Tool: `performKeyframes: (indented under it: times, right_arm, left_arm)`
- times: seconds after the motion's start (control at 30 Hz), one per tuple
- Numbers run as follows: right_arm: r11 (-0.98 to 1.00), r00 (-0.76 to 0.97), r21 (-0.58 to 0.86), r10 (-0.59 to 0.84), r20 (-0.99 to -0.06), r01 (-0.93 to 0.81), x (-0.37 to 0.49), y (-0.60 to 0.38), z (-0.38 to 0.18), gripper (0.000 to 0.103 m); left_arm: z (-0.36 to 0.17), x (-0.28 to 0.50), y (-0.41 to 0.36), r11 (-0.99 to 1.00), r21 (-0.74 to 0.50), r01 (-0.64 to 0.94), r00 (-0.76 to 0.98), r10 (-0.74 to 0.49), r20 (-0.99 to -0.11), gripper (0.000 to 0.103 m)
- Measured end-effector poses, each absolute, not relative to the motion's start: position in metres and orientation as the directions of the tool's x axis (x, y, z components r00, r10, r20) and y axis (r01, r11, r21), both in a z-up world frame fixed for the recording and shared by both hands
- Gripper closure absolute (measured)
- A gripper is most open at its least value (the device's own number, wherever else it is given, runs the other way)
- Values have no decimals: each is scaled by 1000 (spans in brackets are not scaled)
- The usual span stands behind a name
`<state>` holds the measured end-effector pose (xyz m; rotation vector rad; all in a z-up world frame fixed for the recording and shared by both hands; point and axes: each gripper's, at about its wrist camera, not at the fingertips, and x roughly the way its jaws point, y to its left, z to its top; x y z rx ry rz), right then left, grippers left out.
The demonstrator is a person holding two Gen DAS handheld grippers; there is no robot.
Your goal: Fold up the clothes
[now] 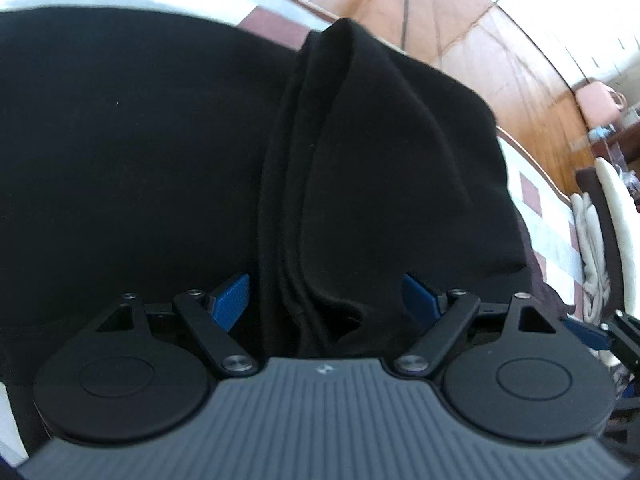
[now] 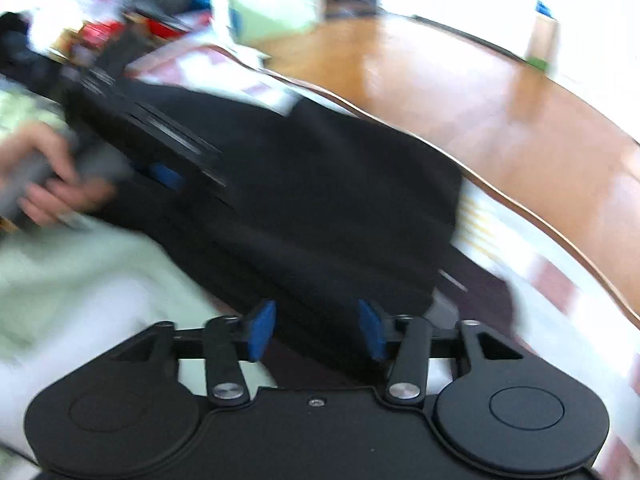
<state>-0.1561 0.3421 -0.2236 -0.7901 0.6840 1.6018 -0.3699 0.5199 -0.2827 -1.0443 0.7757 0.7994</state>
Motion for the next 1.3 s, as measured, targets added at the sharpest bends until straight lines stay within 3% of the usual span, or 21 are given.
performKeyframes:
  times: [0.1,0.13,0.17,0.2,0.3,0.5,0.57,0.6,0.7,0.83,1.0,1.07,1.1,1.13,1.2,1.3]
  right_arm:
    - [-58,-22,-13,563,-826,-998,-130,335,-235,47]
    - [-50,-24,-6,568,-822,-999,-129,336,-236,47]
    - [-55,-32,0,578,-815,-998,-134,341,-236,47]
    - [-66,-39,0,590,-807,-998,-141,345,-238,47]
    - [-141,-45,-52,608,-793,-989,-161,345,-245,47]
    - [-163,69,-210,609,-790,-964,-190,359,-263,50]
    - [-129,102,-224,605,-789,-966,-187,362,-262,83]
    - [-114,114,-229,609,-785,-967,-185,361,-260,91]
    - [-135,93,-221,615,-783,-966,-184,355,-252,92]
    - [-212,122,-272,534,-836,-939,-188,352,-268,96]
    - [-194,28,-145,505,-863,-970,-167,345,-246,97]
    - [-143,-22,-69,553,-833,-987,-155,340,-228,92]
    - [-114,-46,-26,585,-810,-993,-149,338,-217,80]
    - [-85,-85,41,620,-780,-996,-141,336,-209,61]
    - [-29,-168,202,680,-713,-979,-122,338,-200,45]
    - [87,-175,310,670,-722,-947,-106,362,-218,45]
  left_arm:
    - [-287,-367,523,277,-429,-860,487,190,-853,13]
    - [-288,-366,522,281,-422,-862,482,192,-855,18]
    - [-286,-363,519,312,-391,-866,465,213,-859,30]
    - [-283,-361,516,345,-356,-869,447,236,-863,67]
    - [-271,-360,505,412,-288,-864,425,295,-855,93]
    - [-218,-381,470,455,-272,-848,488,467,-738,93]
    - [-225,-382,466,429,-260,-865,452,441,-775,93]
    - [-235,-382,468,424,-240,-873,424,416,-804,93]
    - [-266,-378,466,426,-159,-891,339,388,-857,92]
    - [-272,-378,461,439,-115,-891,310,403,-861,90]
    - [-260,-365,466,450,-87,-889,288,400,-870,79]
    - [-248,-369,468,457,-87,-885,293,402,-867,73]
    - [-241,-374,469,462,-100,-881,311,408,-858,70]
    - [-237,-377,468,466,-108,-878,326,418,-848,65]
    - [-223,-383,465,471,-120,-874,355,449,-820,58]
    - [-207,-370,471,512,-154,-845,409,434,-803,58]
